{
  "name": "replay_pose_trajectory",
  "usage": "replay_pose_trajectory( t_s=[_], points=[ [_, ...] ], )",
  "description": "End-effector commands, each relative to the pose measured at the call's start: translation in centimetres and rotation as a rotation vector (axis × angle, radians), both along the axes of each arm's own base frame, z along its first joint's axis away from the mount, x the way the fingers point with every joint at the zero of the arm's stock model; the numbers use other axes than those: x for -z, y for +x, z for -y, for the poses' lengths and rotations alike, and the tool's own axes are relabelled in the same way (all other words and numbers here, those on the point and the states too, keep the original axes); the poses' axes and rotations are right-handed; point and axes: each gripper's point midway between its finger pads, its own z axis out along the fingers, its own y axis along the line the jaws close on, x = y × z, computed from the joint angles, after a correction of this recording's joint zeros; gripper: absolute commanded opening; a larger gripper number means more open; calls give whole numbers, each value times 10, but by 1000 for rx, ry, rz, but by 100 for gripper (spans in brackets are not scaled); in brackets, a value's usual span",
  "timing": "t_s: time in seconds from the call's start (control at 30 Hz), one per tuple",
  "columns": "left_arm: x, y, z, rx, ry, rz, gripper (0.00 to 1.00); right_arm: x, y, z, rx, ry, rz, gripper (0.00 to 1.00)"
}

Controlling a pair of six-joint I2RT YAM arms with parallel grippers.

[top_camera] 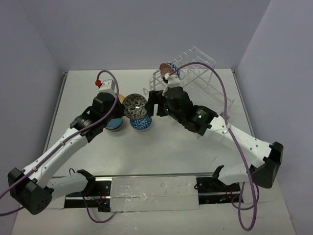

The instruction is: Load the bowls into the dish rack

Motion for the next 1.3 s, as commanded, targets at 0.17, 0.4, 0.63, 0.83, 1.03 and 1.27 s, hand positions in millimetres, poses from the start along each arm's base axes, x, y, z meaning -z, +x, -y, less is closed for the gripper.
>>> replay_pose_trajectory(
  t_s=[0.17,0.4,0.63,0.83,1.03,1.27],
  points=[
    [-47,-3,8,58,-93,160,0,-5,8,-27,-21,-11,-55,84],
    [-49,-5,8,66,-92,160,0,12,20,-38,2,-55,-84,75],
    [-49,-7,9,76,-97,157,0,14,28,-42,21,-58,-69,50],
    [-47,-8,12,88,-99,152,0,19,31,-47,17,-60,-70,36],
    [-48,-11,11,95,-103,157,0,25,34,-45,33,-83,-74,19],
    [-44,-11,10,85,-96,144,42,8,41,-21,116,-131,-7,0]
  ],
)
